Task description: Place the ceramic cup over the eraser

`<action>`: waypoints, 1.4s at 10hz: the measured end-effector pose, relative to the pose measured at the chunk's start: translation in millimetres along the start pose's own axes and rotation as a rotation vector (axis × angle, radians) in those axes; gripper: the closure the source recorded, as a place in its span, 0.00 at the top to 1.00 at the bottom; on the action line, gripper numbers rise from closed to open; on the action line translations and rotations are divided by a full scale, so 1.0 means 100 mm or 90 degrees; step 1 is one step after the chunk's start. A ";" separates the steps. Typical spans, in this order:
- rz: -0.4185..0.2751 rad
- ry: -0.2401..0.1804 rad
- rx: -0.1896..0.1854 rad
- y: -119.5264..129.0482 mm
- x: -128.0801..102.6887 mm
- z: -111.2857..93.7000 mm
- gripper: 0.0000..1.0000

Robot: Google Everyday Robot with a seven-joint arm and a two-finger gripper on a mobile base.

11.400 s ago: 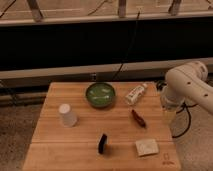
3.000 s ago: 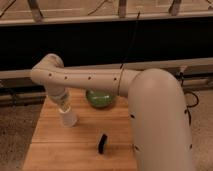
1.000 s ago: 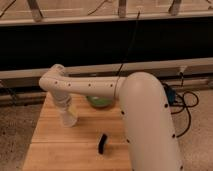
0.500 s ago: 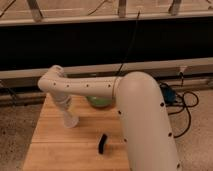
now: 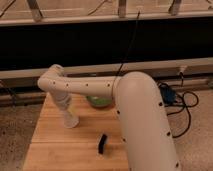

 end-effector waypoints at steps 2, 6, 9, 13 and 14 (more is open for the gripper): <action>-0.003 -0.004 -0.004 -0.05 -0.02 -0.12 0.00; -0.011 0.008 0.005 -0.14 -0.06 -0.67 0.00; -0.008 0.026 0.012 0.00 -0.08 -0.94 0.00; 0.013 0.046 0.019 0.43 -0.11 -1.27 0.00; 0.019 0.049 0.022 0.53 -0.11 -1.33 0.00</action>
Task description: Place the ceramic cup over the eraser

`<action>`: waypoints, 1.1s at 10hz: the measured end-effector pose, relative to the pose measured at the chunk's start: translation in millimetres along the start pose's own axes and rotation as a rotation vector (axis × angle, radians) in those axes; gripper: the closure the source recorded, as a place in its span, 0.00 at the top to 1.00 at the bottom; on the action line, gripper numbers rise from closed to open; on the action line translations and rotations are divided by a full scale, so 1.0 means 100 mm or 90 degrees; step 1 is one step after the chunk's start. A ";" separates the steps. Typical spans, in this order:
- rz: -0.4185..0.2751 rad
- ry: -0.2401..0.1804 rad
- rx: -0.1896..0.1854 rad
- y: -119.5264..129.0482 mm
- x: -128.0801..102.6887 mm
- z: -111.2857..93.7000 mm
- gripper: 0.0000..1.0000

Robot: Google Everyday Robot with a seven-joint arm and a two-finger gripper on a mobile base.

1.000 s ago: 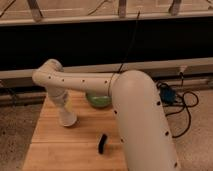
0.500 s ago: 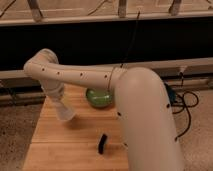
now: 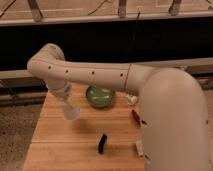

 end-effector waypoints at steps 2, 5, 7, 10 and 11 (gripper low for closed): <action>0.019 0.008 0.001 0.23 0.04 -0.11 0.00; 0.050 0.014 -0.004 0.57 0.10 -0.20 0.00; 0.069 0.016 -0.008 0.81 0.14 -0.24 0.00; 0.104 0.012 -0.020 1.24 0.12 -0.28 0.00; 0.109 0.009 -0.021 1.33 0.09 -0.28 0.00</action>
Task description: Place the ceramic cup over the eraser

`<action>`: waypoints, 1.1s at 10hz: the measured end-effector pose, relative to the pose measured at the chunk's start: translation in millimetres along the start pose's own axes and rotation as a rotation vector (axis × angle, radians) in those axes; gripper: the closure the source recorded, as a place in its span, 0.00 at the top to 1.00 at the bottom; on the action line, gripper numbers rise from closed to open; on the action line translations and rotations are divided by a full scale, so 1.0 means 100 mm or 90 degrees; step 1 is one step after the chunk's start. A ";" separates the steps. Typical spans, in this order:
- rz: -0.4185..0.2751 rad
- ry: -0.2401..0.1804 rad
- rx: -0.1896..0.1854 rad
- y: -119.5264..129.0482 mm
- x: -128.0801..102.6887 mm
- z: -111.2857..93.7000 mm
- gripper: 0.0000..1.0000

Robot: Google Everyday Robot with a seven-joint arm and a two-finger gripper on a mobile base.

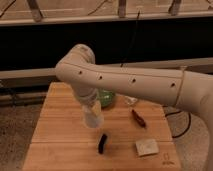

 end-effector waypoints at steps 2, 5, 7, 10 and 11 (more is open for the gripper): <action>0.010 -0.005 -0.012 0.27 -0.03 0.02 0.00; 0.007 -0.014 -0.021 0.51 -0.12 0.07 0.00; 0.007 -0.017 -0.023 0.59 -0.13 0.09 0.00; 0.006 -0.022 -0.023 0.69 -0.14 0.13 0.00; 0.006 -0.027 -0.019 0.74 -0.15 0.16 0.00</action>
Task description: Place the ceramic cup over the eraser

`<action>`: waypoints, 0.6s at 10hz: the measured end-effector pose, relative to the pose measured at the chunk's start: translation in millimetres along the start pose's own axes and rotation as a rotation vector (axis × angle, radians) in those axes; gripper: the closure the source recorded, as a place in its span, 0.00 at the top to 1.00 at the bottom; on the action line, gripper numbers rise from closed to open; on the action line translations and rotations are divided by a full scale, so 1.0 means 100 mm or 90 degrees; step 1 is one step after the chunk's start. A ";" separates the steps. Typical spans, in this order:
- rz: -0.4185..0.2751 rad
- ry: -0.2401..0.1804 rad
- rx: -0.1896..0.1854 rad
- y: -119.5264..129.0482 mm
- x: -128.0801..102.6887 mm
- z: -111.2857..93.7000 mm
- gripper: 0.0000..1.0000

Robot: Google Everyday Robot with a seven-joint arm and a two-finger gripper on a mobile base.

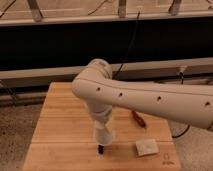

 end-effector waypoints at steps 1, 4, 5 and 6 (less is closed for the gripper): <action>-0.004 -0.003 0.002 0.04 -0.01 0.03 0.00; -0.021 -0.017 0.013 0.03 -0.05 0.16 0.00; -0.026 -0.021 0.015 0.01 -0.06 0.20 0.00; -0.032 -0.024 0.015 0.00 -0.07 0.25 0.00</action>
